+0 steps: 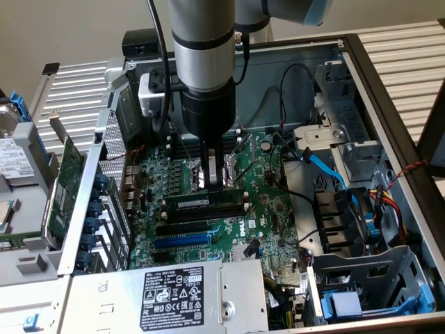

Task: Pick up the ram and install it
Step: 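Insert the ram into the slot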

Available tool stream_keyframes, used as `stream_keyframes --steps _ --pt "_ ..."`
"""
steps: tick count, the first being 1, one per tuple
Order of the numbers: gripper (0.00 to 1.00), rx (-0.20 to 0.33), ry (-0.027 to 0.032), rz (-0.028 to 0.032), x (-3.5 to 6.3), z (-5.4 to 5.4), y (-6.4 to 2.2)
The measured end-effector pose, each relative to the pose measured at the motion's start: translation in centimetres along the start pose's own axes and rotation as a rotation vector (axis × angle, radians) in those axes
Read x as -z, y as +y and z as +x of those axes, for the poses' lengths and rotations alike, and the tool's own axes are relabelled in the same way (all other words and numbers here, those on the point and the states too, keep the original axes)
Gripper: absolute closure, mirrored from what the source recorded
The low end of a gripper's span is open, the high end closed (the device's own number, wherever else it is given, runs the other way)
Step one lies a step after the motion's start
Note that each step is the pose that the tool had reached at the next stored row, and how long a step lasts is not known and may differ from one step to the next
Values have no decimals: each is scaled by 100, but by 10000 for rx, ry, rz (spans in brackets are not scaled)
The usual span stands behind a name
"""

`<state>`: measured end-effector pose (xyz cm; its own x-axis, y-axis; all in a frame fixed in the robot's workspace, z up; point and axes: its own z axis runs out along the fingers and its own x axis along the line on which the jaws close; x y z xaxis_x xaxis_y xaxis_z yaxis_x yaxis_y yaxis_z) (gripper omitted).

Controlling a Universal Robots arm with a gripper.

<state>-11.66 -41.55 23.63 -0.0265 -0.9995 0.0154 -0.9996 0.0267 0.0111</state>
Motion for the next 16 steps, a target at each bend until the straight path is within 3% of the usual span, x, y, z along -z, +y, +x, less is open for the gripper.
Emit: stream_keyframes --steps 16 --pt "87 -1 -2 2 -30 1 0"
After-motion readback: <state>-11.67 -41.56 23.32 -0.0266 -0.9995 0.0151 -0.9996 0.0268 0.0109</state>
